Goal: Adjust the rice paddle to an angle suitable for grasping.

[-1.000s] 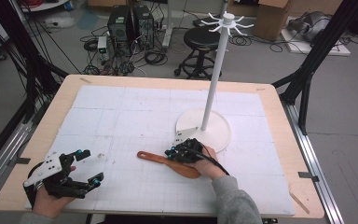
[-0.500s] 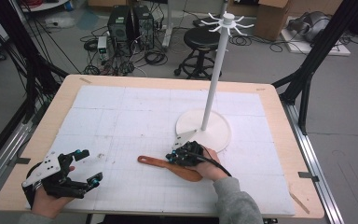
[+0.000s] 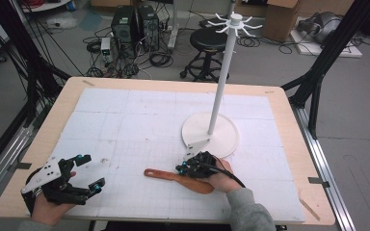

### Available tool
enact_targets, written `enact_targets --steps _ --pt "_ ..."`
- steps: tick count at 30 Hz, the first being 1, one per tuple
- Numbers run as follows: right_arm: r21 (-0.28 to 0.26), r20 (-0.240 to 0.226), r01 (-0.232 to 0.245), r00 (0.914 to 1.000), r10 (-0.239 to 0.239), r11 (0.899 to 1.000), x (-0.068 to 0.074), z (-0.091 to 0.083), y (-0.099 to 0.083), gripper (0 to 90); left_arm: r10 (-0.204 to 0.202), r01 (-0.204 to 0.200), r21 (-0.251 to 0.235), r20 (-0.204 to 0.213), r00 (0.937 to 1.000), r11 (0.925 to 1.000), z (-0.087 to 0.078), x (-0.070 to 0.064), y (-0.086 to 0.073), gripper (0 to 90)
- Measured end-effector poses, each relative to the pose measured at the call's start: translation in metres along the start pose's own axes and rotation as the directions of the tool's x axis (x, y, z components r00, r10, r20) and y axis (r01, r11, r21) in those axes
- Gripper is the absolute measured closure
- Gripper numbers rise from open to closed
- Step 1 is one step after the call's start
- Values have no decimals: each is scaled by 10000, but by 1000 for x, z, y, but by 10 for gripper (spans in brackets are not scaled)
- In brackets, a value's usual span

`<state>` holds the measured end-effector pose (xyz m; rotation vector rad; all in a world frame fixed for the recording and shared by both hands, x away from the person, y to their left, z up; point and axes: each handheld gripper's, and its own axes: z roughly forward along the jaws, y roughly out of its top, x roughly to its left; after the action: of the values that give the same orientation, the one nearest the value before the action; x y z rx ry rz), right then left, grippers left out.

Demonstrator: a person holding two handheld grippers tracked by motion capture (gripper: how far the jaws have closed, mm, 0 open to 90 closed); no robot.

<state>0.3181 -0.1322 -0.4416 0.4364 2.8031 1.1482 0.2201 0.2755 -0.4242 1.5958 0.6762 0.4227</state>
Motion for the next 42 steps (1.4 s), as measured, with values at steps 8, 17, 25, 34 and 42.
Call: enact_targets --steps 8,17,25,34,42 --pt "-68 -83 -206 9998 205 9998 7 -8 -9 895 28 -28 23 14 10000 10000 -1 -1 0 26" --pt "-214 -206 -533 9984 528 9983 13 -18 -22 895 4 -4 19 -7 10000 10000 -1 0 0 26" --pt "-323 -83 -672 9977 670 9972 23 -30 -36 895 -72 72 -119 -65 10000 9999 -4 0 1 26" --pt "-335 -96 -744 9972 742 9967 28 -41 -47 894 -23 23 -61 6 10000 10000 -1 0 1 26" --pt "-759 -147 -615 9981 606 9952 27 -45 -46 878 20 -20 -8 28 10000 10000 2 0 2 26"
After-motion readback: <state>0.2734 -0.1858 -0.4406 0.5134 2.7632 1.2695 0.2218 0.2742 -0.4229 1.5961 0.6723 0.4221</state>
